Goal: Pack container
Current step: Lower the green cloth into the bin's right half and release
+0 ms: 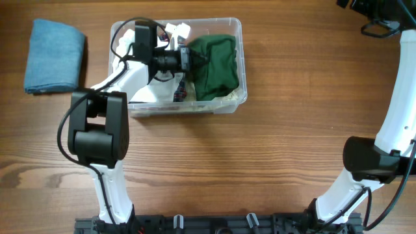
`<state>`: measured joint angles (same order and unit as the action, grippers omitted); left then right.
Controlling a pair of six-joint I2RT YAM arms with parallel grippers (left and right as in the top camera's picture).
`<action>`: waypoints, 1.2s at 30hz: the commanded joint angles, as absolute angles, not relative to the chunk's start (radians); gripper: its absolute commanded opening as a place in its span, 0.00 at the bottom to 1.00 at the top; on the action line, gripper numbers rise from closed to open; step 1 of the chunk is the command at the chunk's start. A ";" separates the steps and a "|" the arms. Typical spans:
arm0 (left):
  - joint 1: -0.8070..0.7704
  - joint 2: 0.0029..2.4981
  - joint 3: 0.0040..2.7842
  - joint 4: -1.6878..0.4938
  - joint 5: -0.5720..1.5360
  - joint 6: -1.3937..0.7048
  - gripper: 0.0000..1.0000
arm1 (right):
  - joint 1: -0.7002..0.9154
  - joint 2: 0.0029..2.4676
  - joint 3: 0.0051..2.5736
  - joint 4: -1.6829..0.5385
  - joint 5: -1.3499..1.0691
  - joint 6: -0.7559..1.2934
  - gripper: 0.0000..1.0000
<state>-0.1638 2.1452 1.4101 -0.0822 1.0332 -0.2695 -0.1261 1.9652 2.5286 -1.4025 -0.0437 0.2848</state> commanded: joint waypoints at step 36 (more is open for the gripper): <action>-0.220 1.786 1.423 -0.389 0.398 -0.003 0.63 | -0.124 1.968 2.526 -1.401 -0.033 0.291 1.00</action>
<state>-0.2092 1.7855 1.4158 -0.3954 0.4732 -0.0433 -0.1261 1.9652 2.5286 -1.4021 -0.0437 0.2844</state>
